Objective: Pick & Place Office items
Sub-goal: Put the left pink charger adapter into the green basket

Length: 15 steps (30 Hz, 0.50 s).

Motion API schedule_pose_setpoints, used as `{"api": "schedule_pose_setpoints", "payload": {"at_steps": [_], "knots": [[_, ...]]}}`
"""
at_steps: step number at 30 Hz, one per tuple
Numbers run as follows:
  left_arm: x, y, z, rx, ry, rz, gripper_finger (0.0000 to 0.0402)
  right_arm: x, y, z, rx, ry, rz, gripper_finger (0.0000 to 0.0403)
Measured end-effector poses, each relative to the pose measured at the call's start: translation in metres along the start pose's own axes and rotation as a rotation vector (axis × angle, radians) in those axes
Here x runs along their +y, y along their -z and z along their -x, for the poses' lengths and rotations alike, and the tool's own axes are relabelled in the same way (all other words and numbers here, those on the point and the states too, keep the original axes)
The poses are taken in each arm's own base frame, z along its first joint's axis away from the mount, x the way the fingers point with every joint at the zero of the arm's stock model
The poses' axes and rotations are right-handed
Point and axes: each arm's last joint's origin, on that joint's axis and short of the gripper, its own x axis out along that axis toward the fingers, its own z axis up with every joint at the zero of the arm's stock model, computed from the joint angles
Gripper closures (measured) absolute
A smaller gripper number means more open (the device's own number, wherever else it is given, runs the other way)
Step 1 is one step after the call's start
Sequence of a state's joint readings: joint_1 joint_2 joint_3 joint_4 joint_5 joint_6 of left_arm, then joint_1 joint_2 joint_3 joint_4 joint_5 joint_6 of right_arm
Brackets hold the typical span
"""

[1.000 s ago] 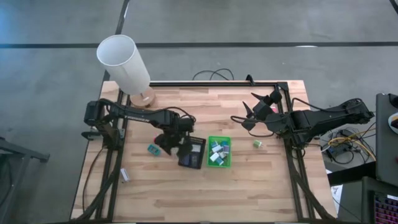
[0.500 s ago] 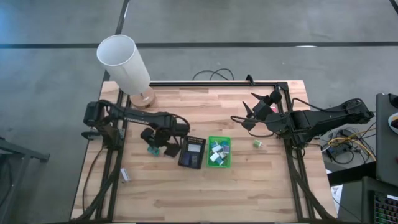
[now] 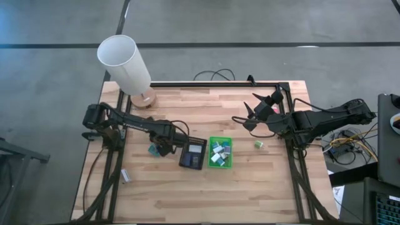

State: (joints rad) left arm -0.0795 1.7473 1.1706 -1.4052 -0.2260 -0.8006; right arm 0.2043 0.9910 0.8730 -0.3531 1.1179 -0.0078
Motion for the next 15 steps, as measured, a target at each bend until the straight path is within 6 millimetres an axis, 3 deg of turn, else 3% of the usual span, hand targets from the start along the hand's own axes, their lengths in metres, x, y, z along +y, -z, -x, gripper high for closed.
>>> {"api": "schedule_pose_setpoints", "payload": {"at_steps": [8,15], "knots": [[0.0024,-0.0060,0.0006,-0.166,-0.136,-0.057,0.0077,0.0000,0.0000,0.0000,0.000,0.000,0.000,0.0174],[0.0018,-0.0061,0.0005,-0.183,-0.139,-0.011,0.0077,0.0000,0.0000,0.0000,0.000,0.000,0.001,0.0174]]}}
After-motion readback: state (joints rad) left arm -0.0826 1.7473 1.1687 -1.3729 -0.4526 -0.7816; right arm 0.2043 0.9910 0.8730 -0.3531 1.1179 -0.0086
